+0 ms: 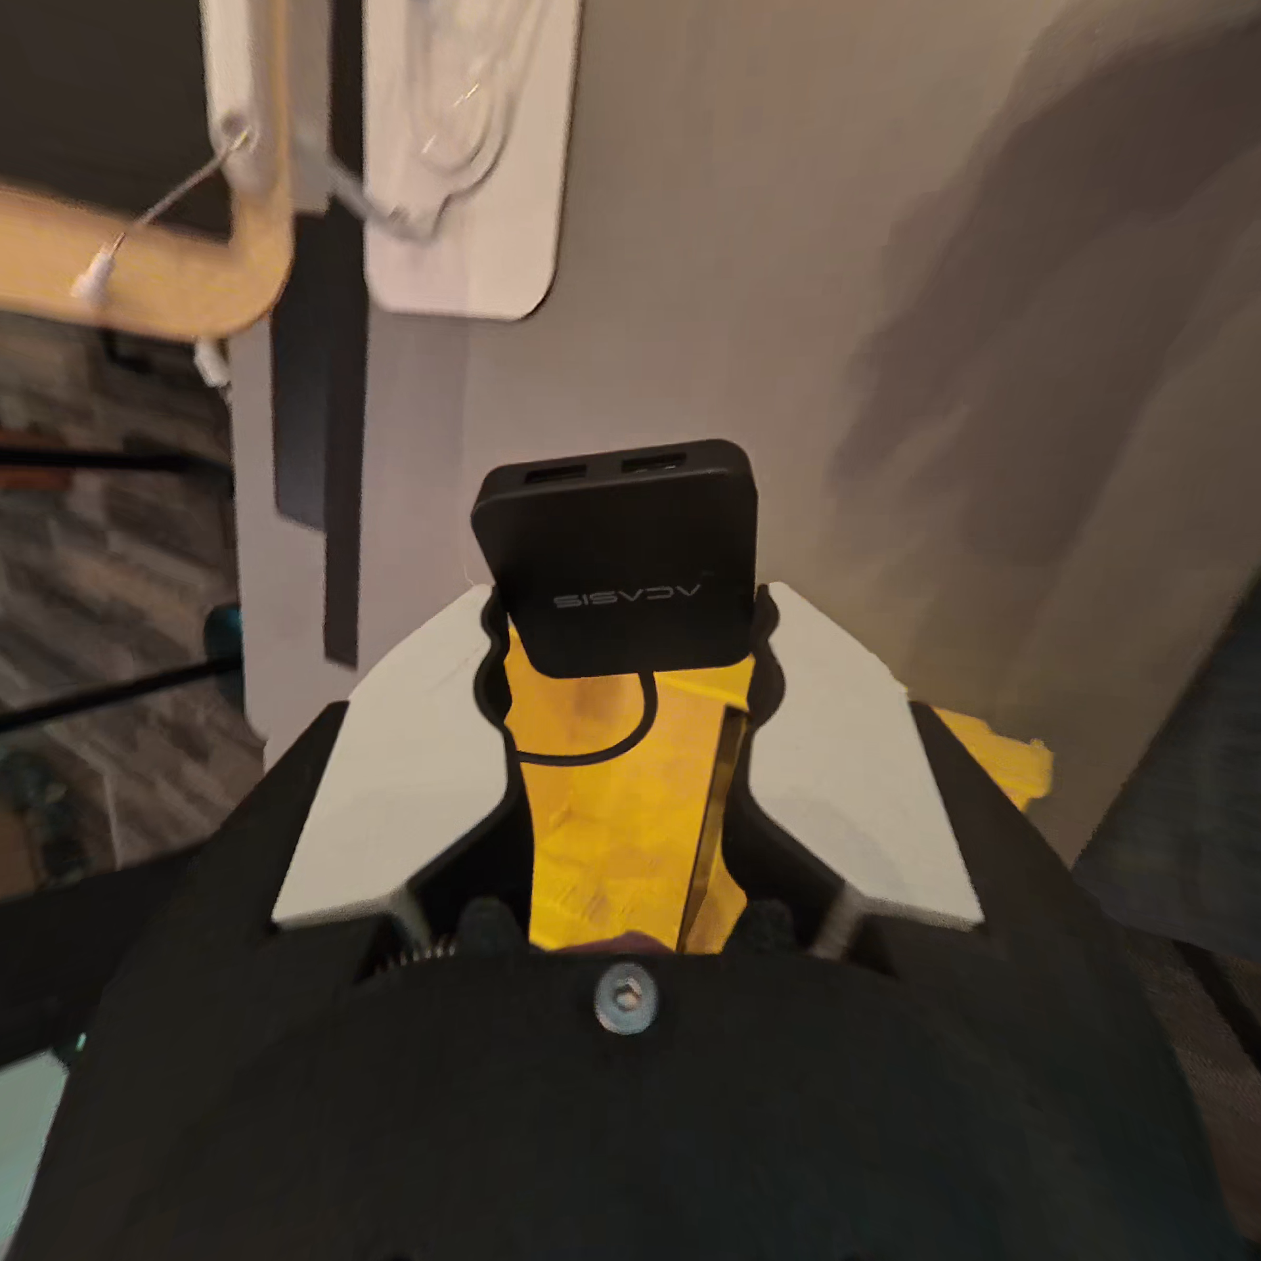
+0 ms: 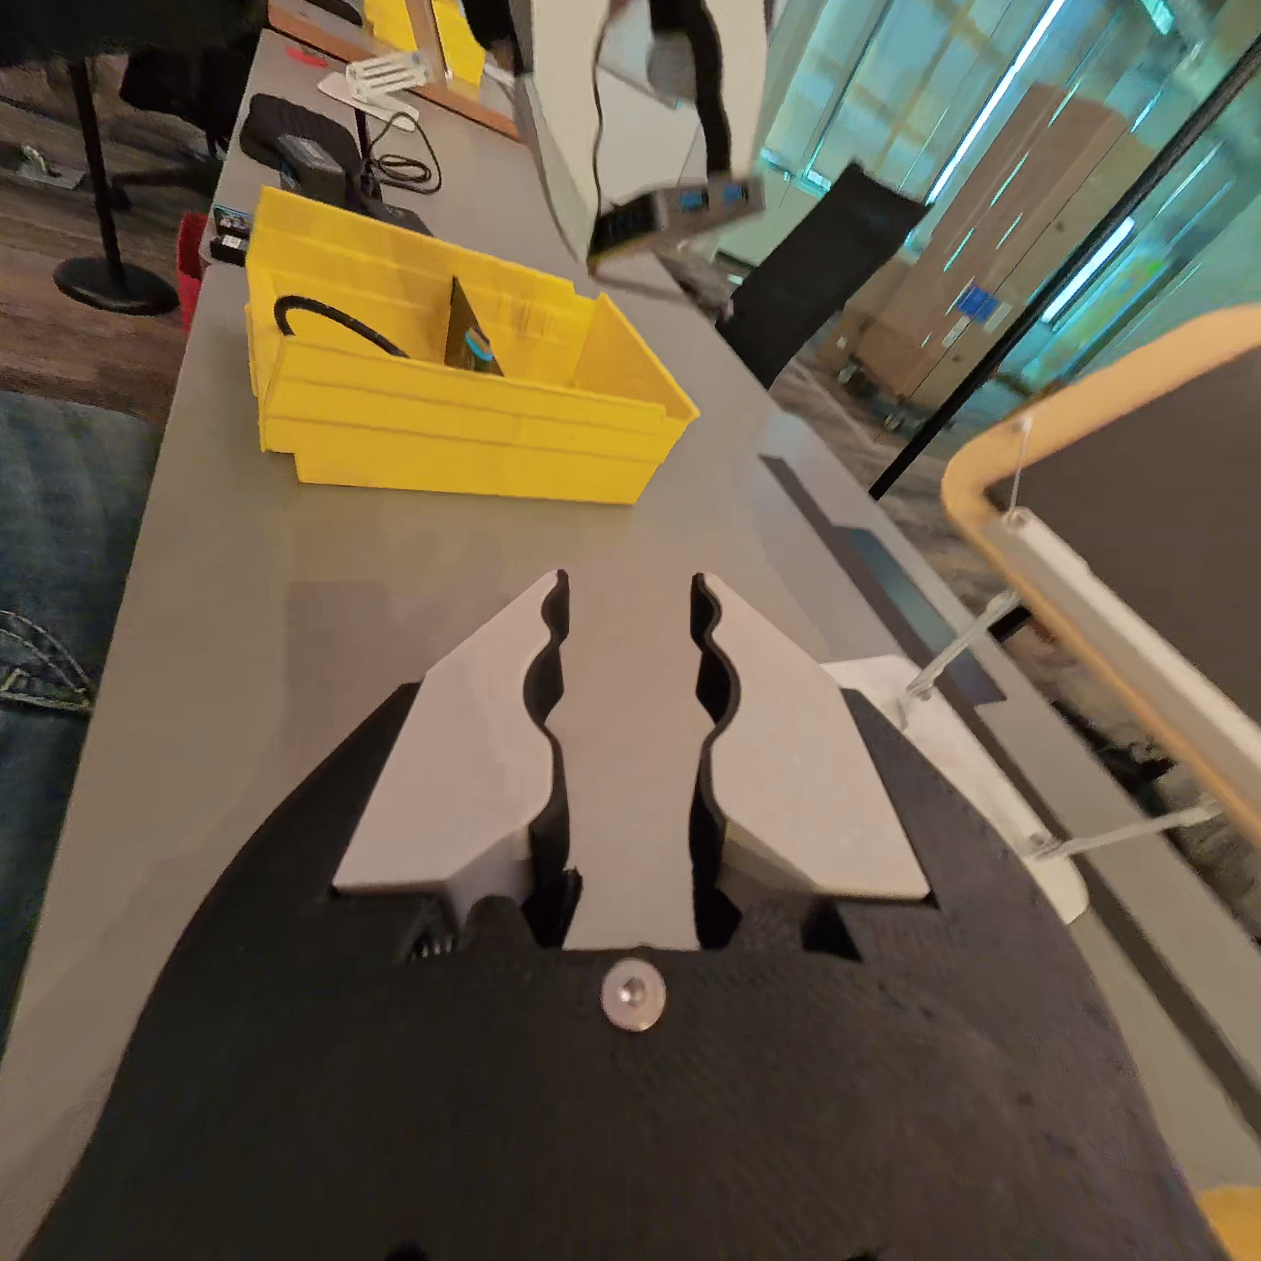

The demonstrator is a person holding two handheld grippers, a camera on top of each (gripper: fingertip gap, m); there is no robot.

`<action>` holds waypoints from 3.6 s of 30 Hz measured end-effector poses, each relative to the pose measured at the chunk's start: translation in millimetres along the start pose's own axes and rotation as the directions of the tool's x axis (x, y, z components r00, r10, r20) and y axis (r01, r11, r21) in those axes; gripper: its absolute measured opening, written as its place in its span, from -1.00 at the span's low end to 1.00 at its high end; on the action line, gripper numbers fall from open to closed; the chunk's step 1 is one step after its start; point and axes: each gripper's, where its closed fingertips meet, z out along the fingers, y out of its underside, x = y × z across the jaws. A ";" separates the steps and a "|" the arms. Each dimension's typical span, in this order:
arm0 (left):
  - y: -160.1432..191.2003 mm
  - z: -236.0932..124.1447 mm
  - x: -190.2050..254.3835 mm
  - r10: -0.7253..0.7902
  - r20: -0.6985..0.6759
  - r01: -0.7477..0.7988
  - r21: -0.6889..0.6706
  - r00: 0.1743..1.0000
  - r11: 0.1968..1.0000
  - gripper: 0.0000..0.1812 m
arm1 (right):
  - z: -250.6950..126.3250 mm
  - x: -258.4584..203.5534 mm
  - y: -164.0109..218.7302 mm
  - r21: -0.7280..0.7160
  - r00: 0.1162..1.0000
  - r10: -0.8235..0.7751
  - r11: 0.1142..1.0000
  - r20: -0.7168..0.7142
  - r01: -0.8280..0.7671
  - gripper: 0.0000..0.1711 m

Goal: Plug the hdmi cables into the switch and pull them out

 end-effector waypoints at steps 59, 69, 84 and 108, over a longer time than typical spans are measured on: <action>-116.2 35.8 93.2 0.202 -0.035 -0.168 0.429 0.979 0.888 -0.85 | -2.6 3.9 -15.8 0.209 0.991 -0.120 0.970 -0.051 0.128 -0.80; -113.0 40.8 88.7 0.215 0.044 -0.216 0.356 0.976 0.909 -0.53 | 3.2 3.9 2.3 -0.134 0.949 -0.313 0.942 -0.032 0.306 -0.87; -134.9 18.4 90.4 0.173 0.110 -0.205 0.501 0.979 0.841 -0.85 | -5.9 8.1 -27.4 0.071 0.966 -0.247 0.965 -0.073 0.252 -0.80; -137.3 12.8 90.9 0.266 0.282 -0.361 0.376 0.922 0.854 -0.85 | -19.8 4.7 -39.4 -0.082 0.923 -0.373 0.927 -0.094 0.366 -0.78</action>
